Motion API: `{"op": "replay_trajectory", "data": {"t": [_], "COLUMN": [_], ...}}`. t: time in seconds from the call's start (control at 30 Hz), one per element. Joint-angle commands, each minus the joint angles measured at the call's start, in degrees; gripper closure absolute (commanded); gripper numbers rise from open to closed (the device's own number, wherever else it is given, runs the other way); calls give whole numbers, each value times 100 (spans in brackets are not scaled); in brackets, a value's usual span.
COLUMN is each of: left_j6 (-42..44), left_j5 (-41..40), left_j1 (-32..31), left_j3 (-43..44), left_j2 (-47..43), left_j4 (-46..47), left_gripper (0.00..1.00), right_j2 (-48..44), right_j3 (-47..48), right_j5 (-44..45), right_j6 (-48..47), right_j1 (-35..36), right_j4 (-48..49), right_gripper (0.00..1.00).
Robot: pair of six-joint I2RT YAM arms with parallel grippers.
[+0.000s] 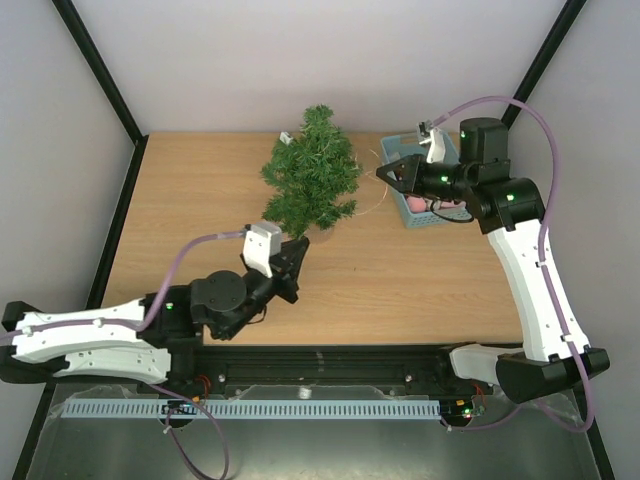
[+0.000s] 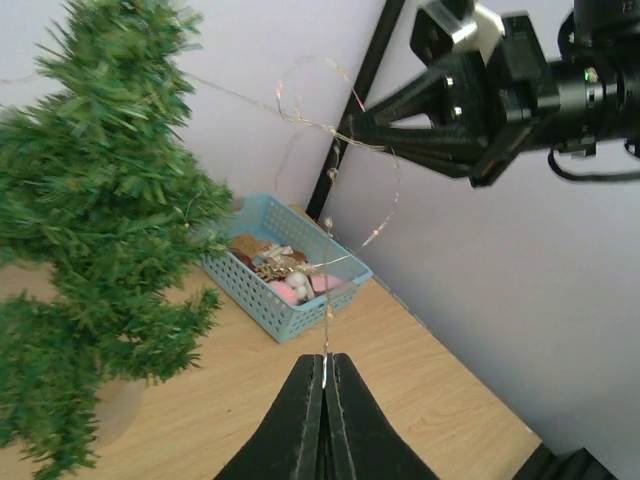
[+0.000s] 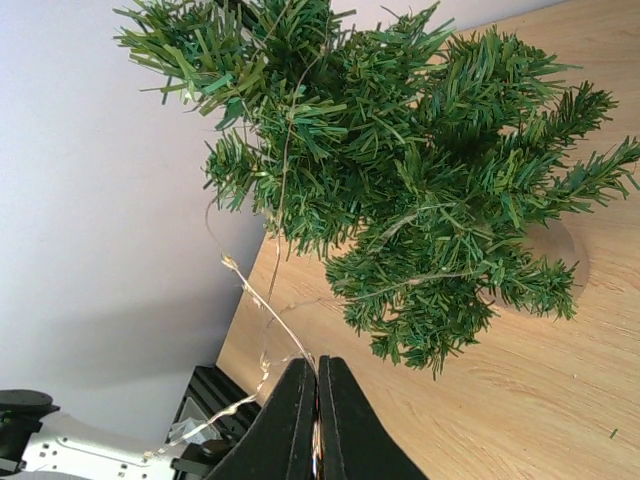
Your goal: Decorate the small christmas tree
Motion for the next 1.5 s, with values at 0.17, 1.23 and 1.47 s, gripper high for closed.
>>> {"op": "replay_trajectory", "data": {"t": [0.17,1.23,1.47], "left_j6": [-1765,-3761,-3325], "left_j5": [-1420,-3651,-3126], "left_j1": [-427,-414,308], "left_j3": [1409,4421,4433], "left_j2": [-527,-151,576], "left_j4": [-3286,-6799,-6434], "left_gripper": [98,98,98], "right_j2": [-172,-338,-276], "right_j3": [-453,-1048,-618], "right_j5": [35,-73,-93], "right_j6": [93,382,363], "right_j1": [12,28,31], "right_j4": [200,684,485], "right_gripper": [97,68,66]}}
